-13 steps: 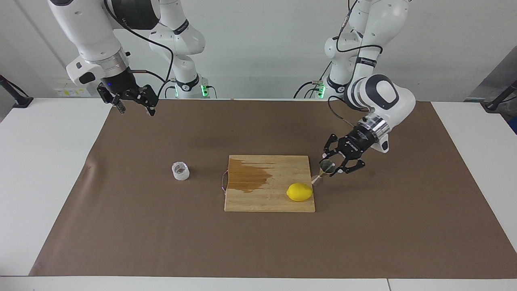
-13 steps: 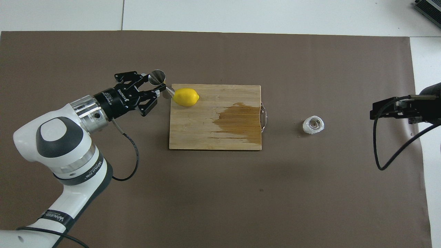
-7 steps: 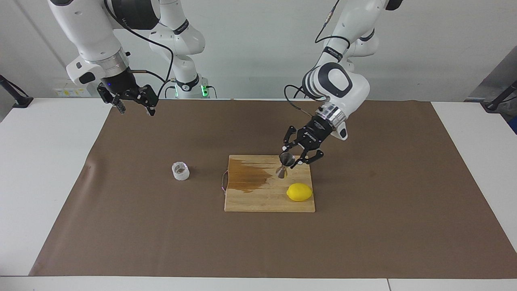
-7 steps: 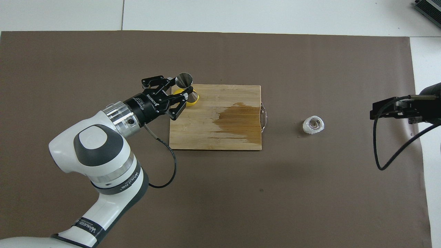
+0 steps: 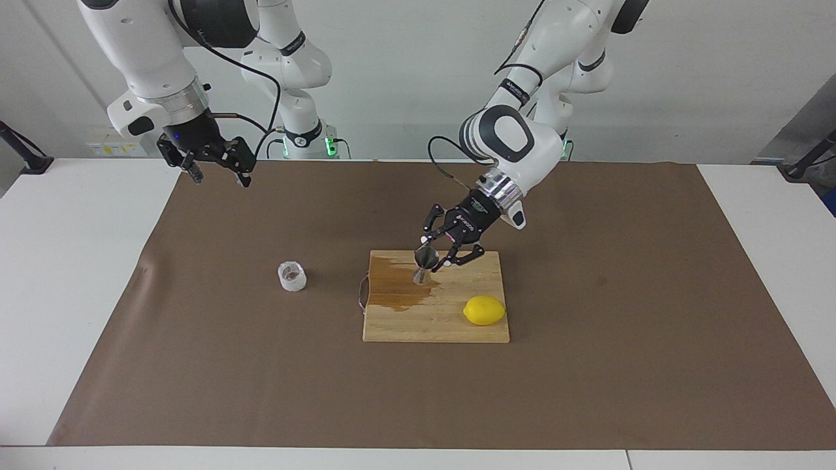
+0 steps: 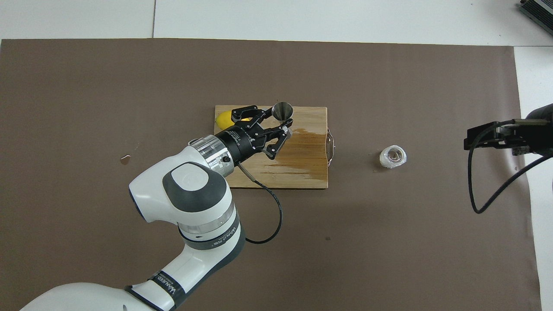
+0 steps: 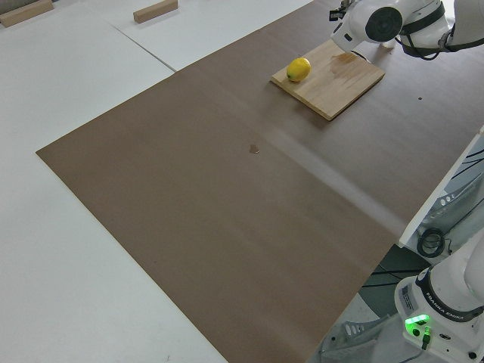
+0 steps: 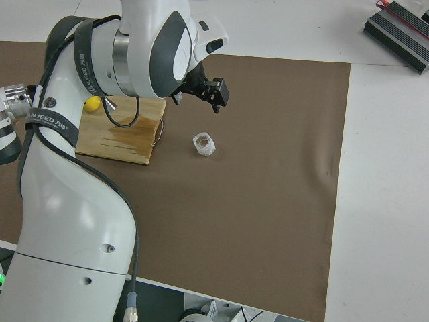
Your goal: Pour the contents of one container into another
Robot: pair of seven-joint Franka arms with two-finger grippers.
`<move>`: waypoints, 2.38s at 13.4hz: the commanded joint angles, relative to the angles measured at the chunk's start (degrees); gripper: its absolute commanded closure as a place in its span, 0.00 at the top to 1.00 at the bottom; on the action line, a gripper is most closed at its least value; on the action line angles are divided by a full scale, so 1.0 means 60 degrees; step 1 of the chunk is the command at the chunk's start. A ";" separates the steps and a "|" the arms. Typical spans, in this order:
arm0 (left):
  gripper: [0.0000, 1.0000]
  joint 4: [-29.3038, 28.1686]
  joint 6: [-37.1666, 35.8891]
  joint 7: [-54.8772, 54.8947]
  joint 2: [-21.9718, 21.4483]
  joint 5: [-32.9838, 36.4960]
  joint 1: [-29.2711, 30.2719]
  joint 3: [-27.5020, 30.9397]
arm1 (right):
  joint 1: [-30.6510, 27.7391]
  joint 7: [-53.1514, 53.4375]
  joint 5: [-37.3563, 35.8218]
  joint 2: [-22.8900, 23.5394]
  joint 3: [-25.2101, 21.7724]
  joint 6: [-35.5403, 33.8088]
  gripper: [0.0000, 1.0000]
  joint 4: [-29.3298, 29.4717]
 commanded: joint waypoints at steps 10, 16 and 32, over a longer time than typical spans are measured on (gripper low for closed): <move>0.00 0.0759 0.0885 0.0120 0.1332 0.0902 -0.1065 0.0129 | -0.0063 0.0042 0.0179 -0.0017 0.0035 -0.0079 1.00 0.0011; 0.00 0.0744 0.1046 0.0193 0.1698 0.1253 -0.1079 0.0144 | -0.0063 0.0042 0.0179 -0.0017 0.0035 -0.0079 1.00 0.0026; 0.37 0.0671 0.1178 0.0222 0.1786 0.1517 -0.0977 0.0129 | -0.0063 0.0042 0.0179 -0.0017 0.0035 -0.0079 1.00 0.0011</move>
